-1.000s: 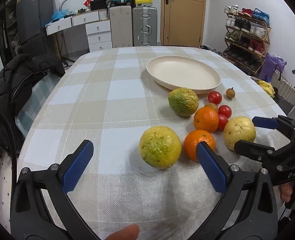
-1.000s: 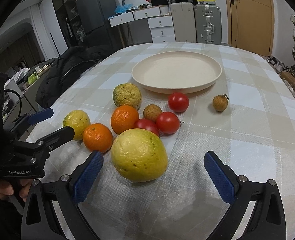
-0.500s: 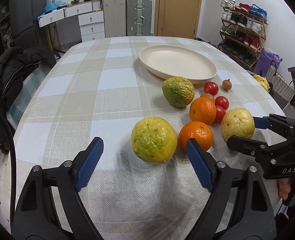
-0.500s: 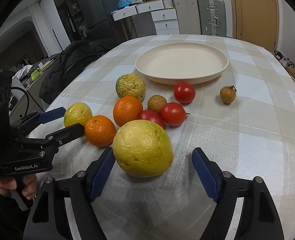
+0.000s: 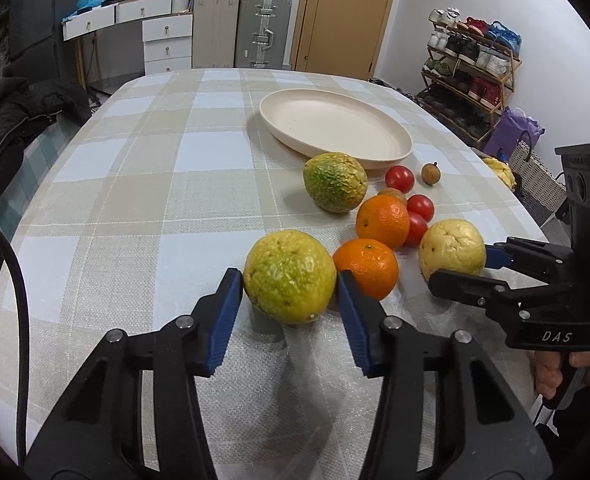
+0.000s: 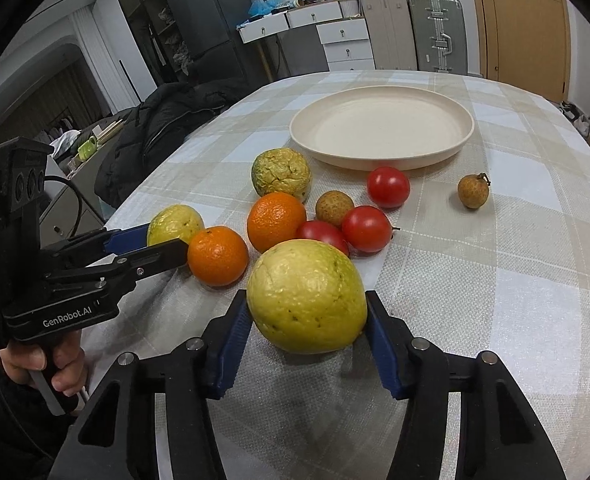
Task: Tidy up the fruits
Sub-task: 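Grasp the large yellow citrus with the right tool while the left tool grasps the other yellow citrus, then carry both yellow citrus to the cream plate and release them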
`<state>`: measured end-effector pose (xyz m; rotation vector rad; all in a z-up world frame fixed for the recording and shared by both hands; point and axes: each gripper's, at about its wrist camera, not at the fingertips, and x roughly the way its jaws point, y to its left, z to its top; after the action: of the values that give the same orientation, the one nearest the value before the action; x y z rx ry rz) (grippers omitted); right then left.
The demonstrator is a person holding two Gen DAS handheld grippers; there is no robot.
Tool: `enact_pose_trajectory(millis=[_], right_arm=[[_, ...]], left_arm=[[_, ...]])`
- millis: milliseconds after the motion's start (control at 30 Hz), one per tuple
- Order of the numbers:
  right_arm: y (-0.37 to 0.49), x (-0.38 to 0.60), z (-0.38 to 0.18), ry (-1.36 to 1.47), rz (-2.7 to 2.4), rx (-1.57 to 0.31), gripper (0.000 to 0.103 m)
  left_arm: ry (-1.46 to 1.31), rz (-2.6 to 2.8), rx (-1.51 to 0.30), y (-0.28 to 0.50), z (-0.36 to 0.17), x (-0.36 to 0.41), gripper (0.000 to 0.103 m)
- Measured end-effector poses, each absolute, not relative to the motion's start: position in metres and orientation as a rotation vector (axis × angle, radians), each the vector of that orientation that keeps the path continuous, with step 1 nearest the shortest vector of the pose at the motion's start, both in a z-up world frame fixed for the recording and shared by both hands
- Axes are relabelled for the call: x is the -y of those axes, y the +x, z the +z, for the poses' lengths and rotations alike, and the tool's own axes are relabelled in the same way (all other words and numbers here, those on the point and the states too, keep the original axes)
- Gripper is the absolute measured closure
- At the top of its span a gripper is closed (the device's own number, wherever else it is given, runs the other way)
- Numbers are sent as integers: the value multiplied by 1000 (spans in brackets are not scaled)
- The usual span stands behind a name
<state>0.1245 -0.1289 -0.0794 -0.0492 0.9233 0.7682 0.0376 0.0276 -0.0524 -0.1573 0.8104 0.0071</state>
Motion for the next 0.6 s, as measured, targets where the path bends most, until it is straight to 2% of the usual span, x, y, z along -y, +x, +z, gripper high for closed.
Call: enact_pose_trajectory(millis=[600], right_arm=[[119,140,-72,-21,773,-807,47]], left_arm=[[-160,8,-725,26,-39,-27,58]])
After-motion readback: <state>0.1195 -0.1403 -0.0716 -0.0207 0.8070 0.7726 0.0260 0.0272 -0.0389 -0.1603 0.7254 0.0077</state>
